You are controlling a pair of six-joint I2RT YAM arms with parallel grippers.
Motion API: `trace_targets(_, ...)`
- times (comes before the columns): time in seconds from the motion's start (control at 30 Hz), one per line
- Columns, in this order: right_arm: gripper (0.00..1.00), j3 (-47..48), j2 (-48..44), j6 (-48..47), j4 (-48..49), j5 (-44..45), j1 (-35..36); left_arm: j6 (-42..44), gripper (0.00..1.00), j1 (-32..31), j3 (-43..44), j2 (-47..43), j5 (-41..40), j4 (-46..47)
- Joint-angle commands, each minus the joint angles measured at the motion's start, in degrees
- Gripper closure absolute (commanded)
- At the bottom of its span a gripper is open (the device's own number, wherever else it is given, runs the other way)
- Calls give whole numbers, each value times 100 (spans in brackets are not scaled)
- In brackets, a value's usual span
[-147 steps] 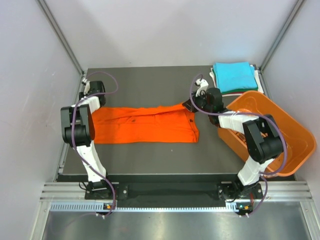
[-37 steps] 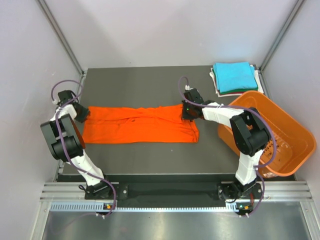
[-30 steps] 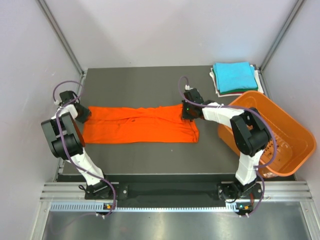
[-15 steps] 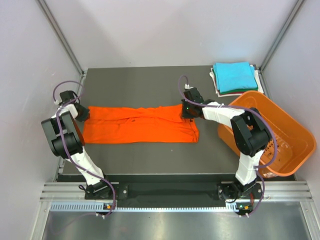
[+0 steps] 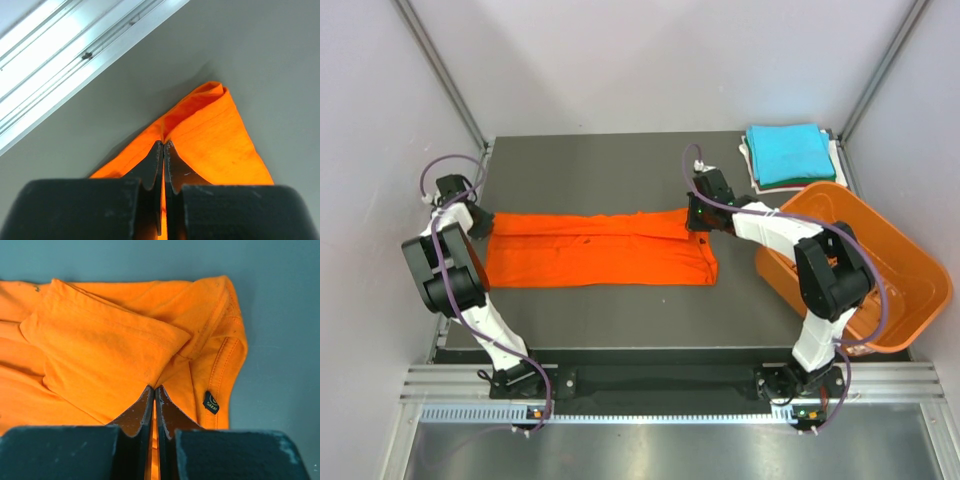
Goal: Fold and stack the t-shirts
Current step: Fold the tshirt
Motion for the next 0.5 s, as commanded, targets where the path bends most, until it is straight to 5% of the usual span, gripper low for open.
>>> trace_targets(0.0,100,43,-375,-121,46,99,-38,126,100,-10,191,-261,-169,-119)
trace_targets(0.47,100,-590,-788,-270,450,73,-82,311,100,-10,331,-261,-240,-523)
